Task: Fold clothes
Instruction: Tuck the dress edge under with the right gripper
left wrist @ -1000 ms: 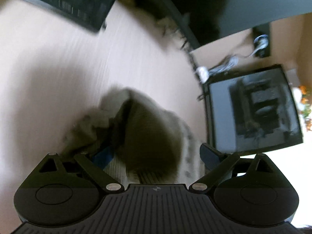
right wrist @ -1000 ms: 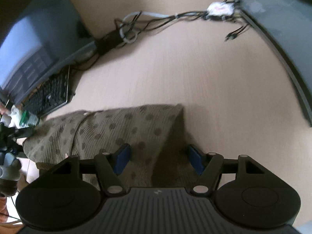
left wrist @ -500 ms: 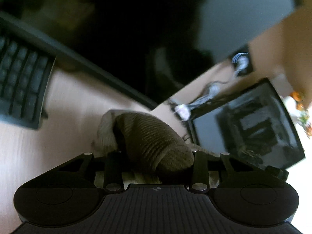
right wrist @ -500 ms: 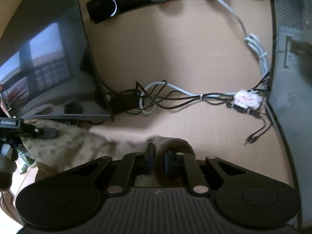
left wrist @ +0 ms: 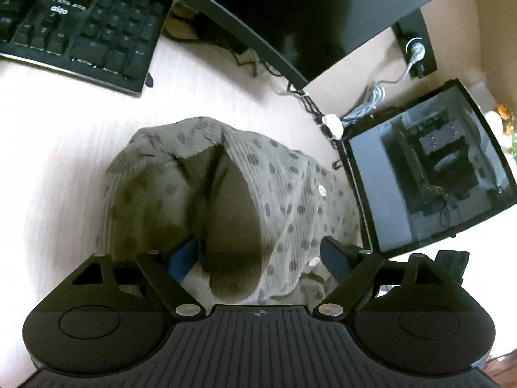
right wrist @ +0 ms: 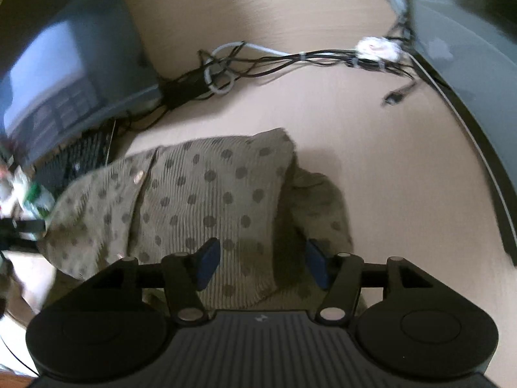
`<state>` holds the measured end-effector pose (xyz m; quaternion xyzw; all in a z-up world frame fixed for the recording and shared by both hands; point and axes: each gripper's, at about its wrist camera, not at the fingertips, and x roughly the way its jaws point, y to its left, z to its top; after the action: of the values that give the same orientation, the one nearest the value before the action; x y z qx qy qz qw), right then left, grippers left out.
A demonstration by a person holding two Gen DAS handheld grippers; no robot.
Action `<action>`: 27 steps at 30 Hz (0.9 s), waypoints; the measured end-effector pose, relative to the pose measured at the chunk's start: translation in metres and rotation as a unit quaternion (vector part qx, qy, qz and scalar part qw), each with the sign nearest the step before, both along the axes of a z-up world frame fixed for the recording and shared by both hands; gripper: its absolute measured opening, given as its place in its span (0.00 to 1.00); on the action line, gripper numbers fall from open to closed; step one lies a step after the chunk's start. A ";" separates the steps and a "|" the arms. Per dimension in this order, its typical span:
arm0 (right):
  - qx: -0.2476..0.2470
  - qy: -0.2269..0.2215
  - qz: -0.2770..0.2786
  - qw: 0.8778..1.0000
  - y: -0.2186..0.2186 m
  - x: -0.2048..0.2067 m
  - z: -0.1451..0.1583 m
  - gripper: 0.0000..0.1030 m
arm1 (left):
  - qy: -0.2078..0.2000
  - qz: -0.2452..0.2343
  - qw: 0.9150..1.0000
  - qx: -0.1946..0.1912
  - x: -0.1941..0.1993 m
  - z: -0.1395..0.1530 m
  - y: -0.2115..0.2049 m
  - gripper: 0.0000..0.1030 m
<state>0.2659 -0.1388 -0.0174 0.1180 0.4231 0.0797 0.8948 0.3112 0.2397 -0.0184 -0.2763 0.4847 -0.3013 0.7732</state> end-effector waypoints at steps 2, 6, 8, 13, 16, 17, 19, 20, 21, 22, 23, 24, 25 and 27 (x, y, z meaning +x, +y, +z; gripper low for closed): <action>-0.006 -0.006 0.002 1.000 0.009 0.006 -0.008 0.53 | -0.001 -0.003 1.000 0.011 0.005 -0.004 -0.010 0.86; -0.059 -0.041 0.030 0.997 0.038 0.010 0.005 0.08 | -0.003 -0.013 0.999 0.038 0.014 -0.006 -0.029 0.32; -0.071 -0.079 0.039 0.994 0.041 0.002 0.035 0.07 | -0.015 -0.025 0.998 0.052 0.012 0.003 -0.032 0.20; -0.037 -0.122 0.040 0.991 0.026 -0.035 0.097 0.07 | 0.001 -0.041 0.998 0.053 -0.010 0.005 -0.023 0.20; -0.040 -0.092 0.031 0.994 0.018 -0.050 0.084 0.07 | 0.010 -0.051 0.997 0.053 -0.023 0.005 -0.017 0.22; -0.041 -0.073 0.024 0.996 0.016 -0.053 0.071 0.08 | 0.013 -0.054 0.997 0.053 -0.028 0.006 -0.015 0.23; -0.050 -0.033 0.008 0.998 0.015 -0.056 0.042 0.09 | 0.019 -0.061 0.997 0.054 -0.036 0.006 -0.011 0.29; -0.060 -0.014 0.005 0.998 0.017 -0.056 0.028 0.12 | 0.022 -0.064 0.996 0.054 -0.041 0.006 -0.009 0.31; -0.071 0.001 0.000 0.997 0.017 -0.056 0.017 0.13 | 0.029 -0.066 0.995 0.064 -0.044 0.002 -0.008 0.33; -0.080 0.010 -0.006 0.997 0.017 -0.055 0.011 0.22 | 0.041 -0.067 0.993 0.085 -0.045 -0.007 -0.007 0.39; -0.084 0.007 -0.009 0.996 0.014 -0.056 0.013 0.29 | 0.042 -0.066 0.992 0.095 -0.046 -0.009 -0.005 0.42; -0.086 0.002 -0.013 0.996 0.011 -0.058 0.017 0.33 | 0.031 -0.062 0.993 0.093 -0.047 -0.003 0.000 0.45; -0.088 -0.012 -0.015 0.996 0.007 -0.061 0.025 0.42 | 0.021 -0.059 0.994 0.092 -0.047 0.004 0.004 0.49; -0.090 -0.046 -0.019 0.995 0.004 -0.065 0.045 0.56 | -0.017 -0.047 0.995 0.083 -0.045 0.025 0.012 0.57</action>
<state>0.2007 -0.1351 0.0274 0.0411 0.3846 0.0291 0.9217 0.2657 0.2515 0.0071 -0.1827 0.5073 -0.3003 0.7869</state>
